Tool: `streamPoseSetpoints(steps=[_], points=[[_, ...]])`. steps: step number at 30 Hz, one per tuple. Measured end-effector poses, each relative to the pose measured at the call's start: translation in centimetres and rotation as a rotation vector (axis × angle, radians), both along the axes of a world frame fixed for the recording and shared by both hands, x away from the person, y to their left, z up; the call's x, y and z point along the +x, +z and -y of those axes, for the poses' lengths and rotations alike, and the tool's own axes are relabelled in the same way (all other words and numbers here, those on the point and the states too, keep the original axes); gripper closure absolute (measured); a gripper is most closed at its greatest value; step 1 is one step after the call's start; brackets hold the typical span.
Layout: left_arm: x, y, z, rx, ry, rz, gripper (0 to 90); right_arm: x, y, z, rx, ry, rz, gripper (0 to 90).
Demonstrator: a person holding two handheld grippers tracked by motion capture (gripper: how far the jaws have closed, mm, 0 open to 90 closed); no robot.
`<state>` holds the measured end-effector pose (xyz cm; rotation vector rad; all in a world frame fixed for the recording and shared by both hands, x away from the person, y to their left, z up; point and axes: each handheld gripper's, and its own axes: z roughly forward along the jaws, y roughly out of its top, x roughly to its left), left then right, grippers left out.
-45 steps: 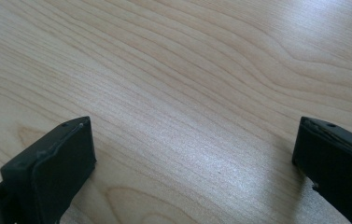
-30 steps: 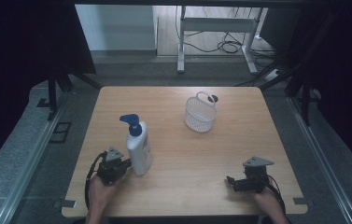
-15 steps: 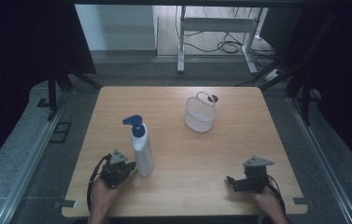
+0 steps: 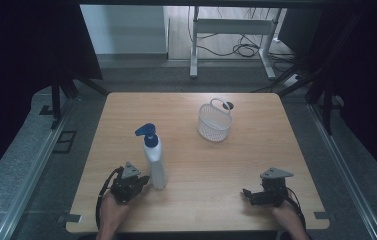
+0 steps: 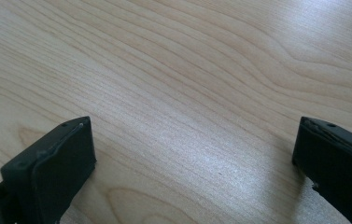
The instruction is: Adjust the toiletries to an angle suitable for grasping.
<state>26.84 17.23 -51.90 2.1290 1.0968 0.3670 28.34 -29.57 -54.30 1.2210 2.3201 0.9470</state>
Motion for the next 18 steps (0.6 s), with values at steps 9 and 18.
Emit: streamPoseSetpoints(steps=[9, 18], points=[[-0.2, 0.1, 0.8, 0.003, -0.025, 0.007, 89.2, 0.0, 0.0, 0.0, 0.0, -0.001, -0.001, 0.0], [-0.1, 0.1, 1.6, 0.008, -0.044, 0.014, 89.2, 0.0, 0.0, 0.0, 0.0, 0.0, 0.0, 0.0]])
